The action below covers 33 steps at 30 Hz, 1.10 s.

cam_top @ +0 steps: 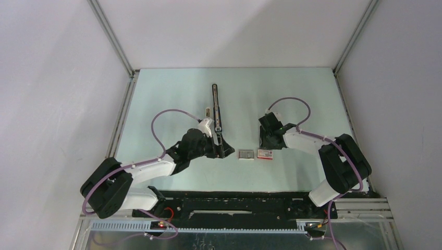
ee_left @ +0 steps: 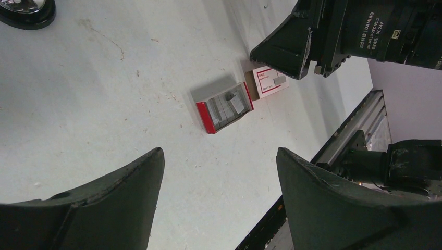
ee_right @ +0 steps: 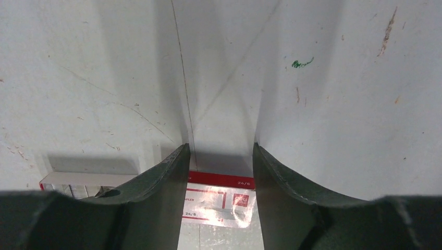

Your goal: Unload the staples from the stapler

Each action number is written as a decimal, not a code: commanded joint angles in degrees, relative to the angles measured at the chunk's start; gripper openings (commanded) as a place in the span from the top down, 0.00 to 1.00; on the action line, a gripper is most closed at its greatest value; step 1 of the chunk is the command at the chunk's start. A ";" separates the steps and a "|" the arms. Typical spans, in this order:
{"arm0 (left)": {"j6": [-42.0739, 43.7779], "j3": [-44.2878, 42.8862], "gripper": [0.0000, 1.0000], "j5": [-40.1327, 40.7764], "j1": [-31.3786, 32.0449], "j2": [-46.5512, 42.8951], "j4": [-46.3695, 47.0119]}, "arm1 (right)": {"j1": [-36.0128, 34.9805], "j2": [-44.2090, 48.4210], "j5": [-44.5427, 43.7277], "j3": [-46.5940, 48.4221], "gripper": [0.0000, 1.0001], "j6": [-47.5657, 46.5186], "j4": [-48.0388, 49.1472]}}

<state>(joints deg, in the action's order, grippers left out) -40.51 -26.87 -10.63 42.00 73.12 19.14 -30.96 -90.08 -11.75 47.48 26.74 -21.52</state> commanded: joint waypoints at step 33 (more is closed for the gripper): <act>0.70 1.36 0.16 0.69 0.28 -0.94 0.65 | -0.90 2.28 2.23 1.94 0.48 -1.32 -1.51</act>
<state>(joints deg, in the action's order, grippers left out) -40.49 -26.87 -10.66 42.00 73.12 19.07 -31.51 -89.67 -9.34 47.75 26.24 -22.52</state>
